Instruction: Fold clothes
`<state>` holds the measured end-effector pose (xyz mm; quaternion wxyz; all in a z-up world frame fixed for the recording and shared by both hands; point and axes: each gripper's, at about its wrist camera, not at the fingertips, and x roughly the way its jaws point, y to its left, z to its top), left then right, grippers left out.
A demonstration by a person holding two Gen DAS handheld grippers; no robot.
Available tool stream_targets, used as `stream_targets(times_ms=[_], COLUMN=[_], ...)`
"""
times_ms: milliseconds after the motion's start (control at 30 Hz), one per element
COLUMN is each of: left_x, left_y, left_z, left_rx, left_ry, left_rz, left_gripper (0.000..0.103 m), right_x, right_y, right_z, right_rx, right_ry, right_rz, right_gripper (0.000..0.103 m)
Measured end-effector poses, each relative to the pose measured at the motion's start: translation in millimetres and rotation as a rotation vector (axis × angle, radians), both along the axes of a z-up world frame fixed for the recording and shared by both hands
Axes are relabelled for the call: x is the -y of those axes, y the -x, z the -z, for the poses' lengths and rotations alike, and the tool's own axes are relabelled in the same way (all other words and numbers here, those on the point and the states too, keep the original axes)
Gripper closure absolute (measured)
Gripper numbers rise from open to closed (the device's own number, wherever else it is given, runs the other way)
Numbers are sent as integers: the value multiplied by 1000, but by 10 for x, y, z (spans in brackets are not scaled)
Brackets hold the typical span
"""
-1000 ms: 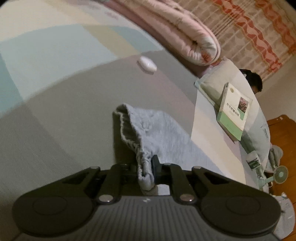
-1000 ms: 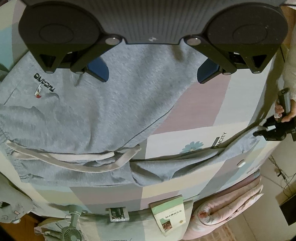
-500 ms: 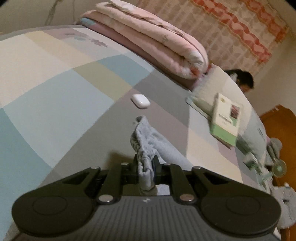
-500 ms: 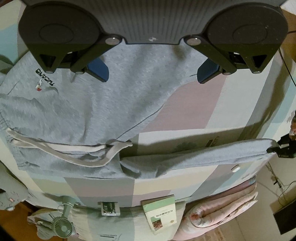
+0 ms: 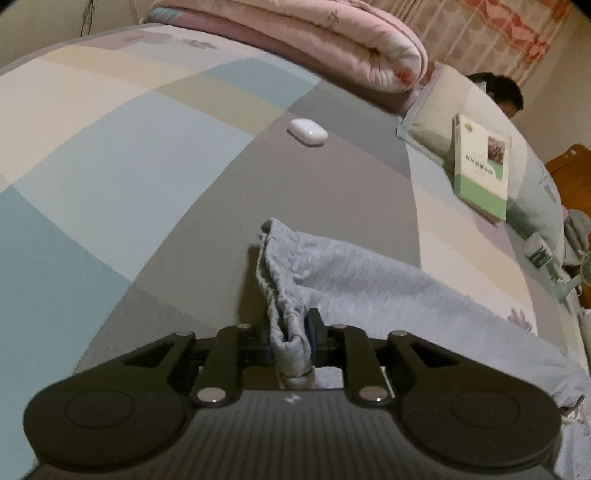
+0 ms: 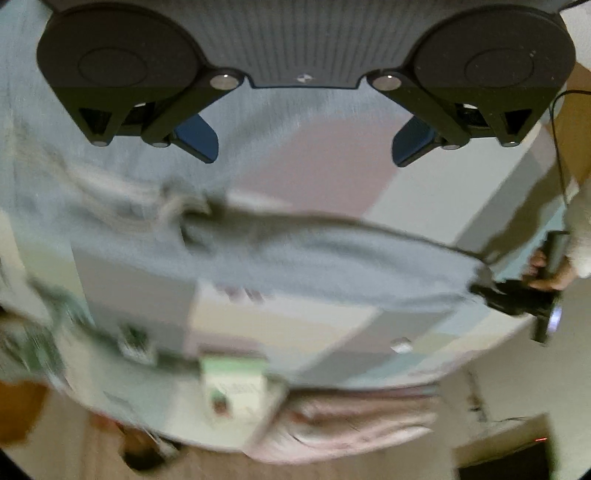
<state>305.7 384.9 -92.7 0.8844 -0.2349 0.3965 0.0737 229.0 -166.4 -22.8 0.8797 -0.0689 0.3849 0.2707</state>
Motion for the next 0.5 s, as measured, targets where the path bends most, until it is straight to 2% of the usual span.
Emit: stream_targets(times_ms=[67, 133, 300, 367, 500], left_x=[-14, -32, -27, 10, 104], left_y=[28, 47, 107, 143, 220], left_z=[32, 60, 152, 147, 100], left_rx=[1, 5, -1, 5, -16], left_ry=[0, 8, 20, 11, -36], left_rz=[5, 12, 41, 58, 84], left_gripper=[72, 65, 55, 48, 45], right_x=[-103, -272, -801, -1042, -1604], right_y=[-147, -399, -1097, -1382, -1929], right_z=[-105, -181, -230, -169, 54], right_rx=[37, 60, 52, 25, -41], right_ry=[23, 65, 77, 59, 13], right_rz=[-81, -169, -324, -378, -495], right_gripper=[13, 22, 37, 38, 38])
